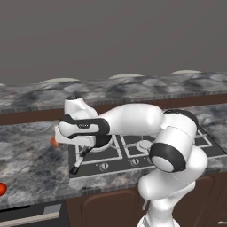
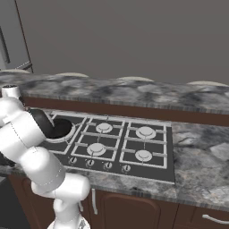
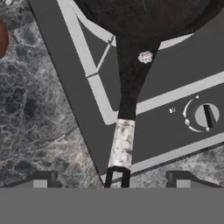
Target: Place the pan on the front left burner on the stove. Then place the tomato and the onion in the pan and turn on the front left burner.
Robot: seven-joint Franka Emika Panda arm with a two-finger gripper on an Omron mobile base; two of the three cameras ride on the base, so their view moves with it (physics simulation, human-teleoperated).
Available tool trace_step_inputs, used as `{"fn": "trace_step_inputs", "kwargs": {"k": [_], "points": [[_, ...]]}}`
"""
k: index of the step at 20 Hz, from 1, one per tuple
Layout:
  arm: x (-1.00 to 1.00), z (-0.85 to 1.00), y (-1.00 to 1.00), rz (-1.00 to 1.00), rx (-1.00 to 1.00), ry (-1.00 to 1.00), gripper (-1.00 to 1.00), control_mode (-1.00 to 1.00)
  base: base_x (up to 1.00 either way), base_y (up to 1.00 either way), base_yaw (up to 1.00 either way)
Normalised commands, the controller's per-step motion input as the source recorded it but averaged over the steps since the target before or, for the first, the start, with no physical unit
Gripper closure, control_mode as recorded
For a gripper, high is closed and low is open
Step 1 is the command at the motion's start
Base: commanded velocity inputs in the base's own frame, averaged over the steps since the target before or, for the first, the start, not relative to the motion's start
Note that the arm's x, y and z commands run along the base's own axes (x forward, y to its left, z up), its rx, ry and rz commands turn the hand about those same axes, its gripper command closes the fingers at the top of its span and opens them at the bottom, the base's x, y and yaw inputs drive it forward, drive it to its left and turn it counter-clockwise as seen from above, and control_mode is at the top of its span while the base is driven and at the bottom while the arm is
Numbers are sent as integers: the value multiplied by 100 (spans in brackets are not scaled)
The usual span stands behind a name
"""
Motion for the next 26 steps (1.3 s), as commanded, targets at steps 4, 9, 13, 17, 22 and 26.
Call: {"fn": "trace_step_inputs", "kwargs": {"k": [4,9,13,17,22,26], "points": [[39,3,22,18,0,-6,-100,-100,0,0,0],[40,9,43,16,0,0,-100,-100,0,0,0],[33,1,33,17,-2,-8,-100,-100,0,0,0],[22,0,23,13,-6,-16,-100,-100,0,0,0],[26,0,7,9,-3,-11,-100,-100,0,0,0],[28,-2,0,4,-1,-1,-100,-100,0,0,0]]}}
